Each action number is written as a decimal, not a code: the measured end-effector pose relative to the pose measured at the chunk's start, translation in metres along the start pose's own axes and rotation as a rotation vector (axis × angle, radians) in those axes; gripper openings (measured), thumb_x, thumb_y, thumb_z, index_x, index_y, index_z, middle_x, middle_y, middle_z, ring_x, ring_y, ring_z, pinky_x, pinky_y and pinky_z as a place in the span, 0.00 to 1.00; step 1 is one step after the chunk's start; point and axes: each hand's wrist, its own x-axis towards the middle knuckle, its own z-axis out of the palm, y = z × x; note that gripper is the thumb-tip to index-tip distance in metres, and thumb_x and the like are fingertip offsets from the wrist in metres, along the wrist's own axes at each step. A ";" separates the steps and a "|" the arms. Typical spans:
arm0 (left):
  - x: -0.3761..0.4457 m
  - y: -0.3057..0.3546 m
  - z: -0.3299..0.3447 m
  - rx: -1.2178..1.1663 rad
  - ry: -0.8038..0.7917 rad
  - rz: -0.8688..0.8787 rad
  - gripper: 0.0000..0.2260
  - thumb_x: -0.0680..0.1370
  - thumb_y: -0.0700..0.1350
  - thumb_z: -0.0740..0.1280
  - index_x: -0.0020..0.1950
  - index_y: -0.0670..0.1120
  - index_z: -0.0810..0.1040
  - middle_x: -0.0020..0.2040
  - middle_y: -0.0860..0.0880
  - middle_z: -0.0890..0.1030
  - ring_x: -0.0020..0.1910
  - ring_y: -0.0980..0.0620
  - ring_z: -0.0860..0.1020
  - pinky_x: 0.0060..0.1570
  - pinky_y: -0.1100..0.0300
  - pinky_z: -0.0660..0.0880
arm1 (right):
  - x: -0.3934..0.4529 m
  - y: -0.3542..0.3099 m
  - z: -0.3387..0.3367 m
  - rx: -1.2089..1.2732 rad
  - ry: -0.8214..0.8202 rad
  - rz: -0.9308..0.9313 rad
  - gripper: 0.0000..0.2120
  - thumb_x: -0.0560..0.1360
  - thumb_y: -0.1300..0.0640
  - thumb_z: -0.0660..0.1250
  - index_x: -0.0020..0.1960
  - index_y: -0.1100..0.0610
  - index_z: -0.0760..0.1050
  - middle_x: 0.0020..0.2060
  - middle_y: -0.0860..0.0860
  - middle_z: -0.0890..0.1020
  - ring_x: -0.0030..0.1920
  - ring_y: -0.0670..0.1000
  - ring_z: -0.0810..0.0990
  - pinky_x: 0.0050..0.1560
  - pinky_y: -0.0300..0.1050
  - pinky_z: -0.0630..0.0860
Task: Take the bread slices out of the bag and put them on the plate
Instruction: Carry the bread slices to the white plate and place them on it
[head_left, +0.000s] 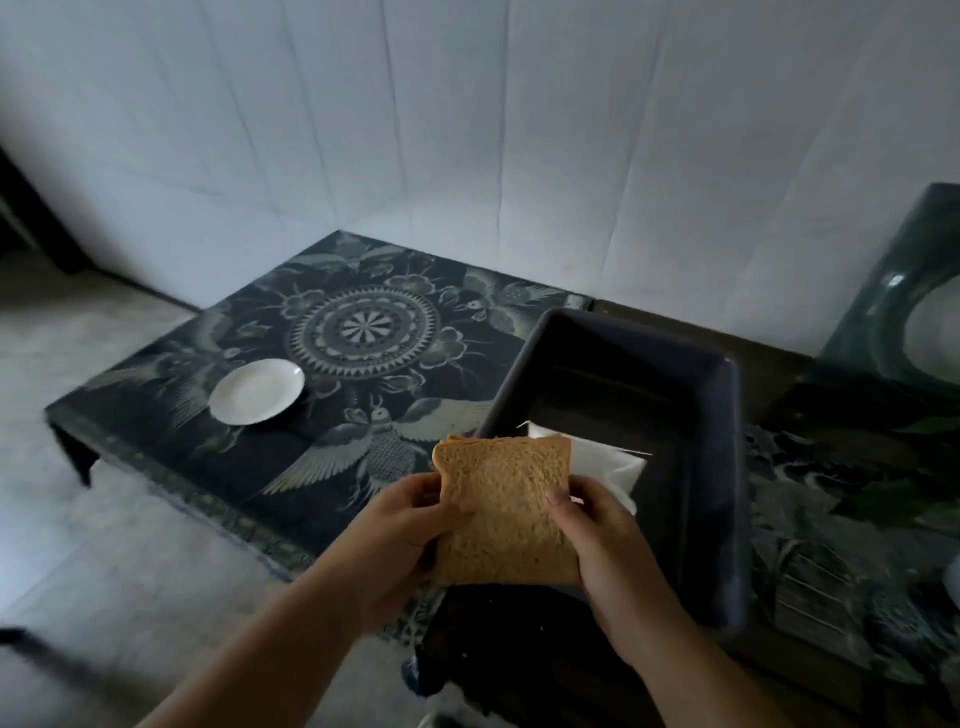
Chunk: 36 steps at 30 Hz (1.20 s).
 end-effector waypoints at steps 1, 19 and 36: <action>-0.009 -0.003 -0.008 -0.015 0.059 0.008 0.17 0.73 0.38 0.71 0.61 0.37 0.76 0.55 0.37 0.83 0.53 0.38 0.82 0.50 0.44 0.81 | 0.001 0.003 0.008 -0.030 -0.035 0.008 0.18 0.66 0.34 0.69 0.52 0.40 0.81 0.49 0.44 0.86 0.52 0.48 0.84 0.58 0.57 0.78; -0.205 -0.085 -0.166 -0.328 0.889 0.194 0.12 0.74 0.37 0.72 0.57 0.44 0.79 0.48 0.44 0.86 0.48 0.43 0.84 0.44 0.46 0.82 | -0.013 0.051 0.262 -0.253 -0.803 0.243 0.11 0.73 0.56 0.74 0.56 0.53 0.80 0.47 0.52 0.87 0.47 0.54 0.86 0.41 0.49 0.83; -0.302 -0.109 -0.329 -0.438 1.102 0.205 0.15 0.72 0.43 0.76 0.56 0.47 0.79 0.50 0.46 0.86 0.50 0.44 0.84 0.45 0.43 0.82 | -0.034 0.094 0.474 -0.372 -1.115 0.271 0.14 0.72 0.59 0.74 0.57 0.56 0.78 0.45 0.49 0.87 0.46 0.50 0.86 0.39 0.43 0.82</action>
